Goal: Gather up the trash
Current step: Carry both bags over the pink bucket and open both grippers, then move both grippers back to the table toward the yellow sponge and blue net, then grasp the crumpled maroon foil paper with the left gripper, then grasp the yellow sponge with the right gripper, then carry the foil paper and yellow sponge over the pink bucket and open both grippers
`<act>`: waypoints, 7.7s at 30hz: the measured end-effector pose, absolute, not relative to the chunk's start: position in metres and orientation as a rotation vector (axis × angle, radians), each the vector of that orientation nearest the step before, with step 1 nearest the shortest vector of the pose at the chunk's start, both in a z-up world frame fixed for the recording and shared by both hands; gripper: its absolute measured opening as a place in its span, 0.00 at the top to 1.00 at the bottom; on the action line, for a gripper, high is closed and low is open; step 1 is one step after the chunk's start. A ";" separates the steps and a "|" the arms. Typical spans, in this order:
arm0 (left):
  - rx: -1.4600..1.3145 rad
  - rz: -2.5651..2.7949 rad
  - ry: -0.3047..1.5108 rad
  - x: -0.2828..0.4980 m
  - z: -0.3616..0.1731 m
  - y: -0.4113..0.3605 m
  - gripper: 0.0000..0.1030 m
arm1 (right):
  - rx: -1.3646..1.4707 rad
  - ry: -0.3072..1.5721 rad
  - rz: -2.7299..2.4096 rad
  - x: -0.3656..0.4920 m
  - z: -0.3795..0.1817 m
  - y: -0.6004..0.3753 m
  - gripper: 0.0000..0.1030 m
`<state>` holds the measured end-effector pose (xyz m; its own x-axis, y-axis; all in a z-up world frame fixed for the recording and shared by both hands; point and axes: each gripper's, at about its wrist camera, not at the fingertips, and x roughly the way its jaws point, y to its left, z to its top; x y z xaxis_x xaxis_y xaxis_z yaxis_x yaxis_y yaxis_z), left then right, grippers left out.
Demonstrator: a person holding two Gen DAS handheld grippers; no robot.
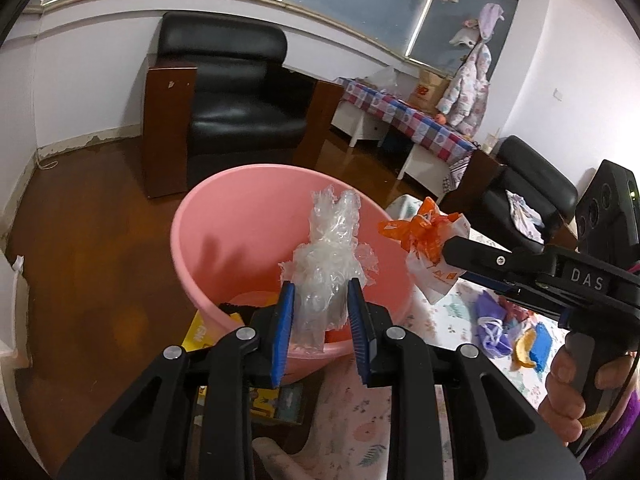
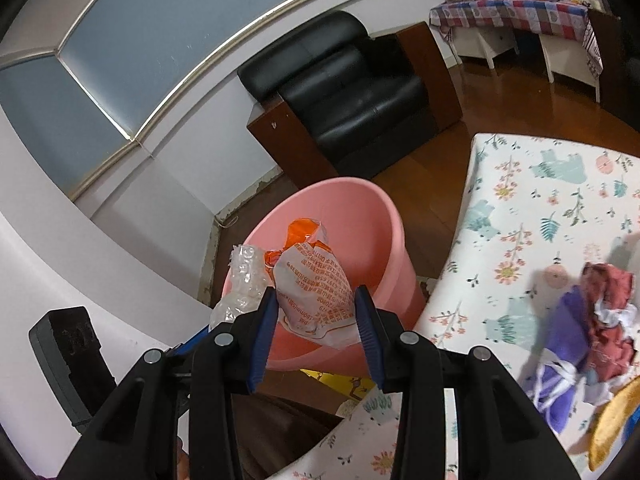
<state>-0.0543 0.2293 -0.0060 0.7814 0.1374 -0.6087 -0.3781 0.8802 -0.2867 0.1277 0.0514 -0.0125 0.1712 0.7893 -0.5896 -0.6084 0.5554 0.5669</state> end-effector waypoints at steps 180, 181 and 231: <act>-0.460 0.224 0.552 -0.034 0.015 0.168 0.81 | 0.324 0.888 0.795 0.141 -0.005 -0.081 0.94; -0.462 0.234 0.550 -0.035 0.015 0.171 0.81 | 0.313 0.887 0.810 0.140 -0.002 -0.071 0.94; -0.559 0.342 0.583 -0.051 -0.006 0.230 0.59 | 0.212 0.962 0.917 0.142 -0.031 0.049 0.63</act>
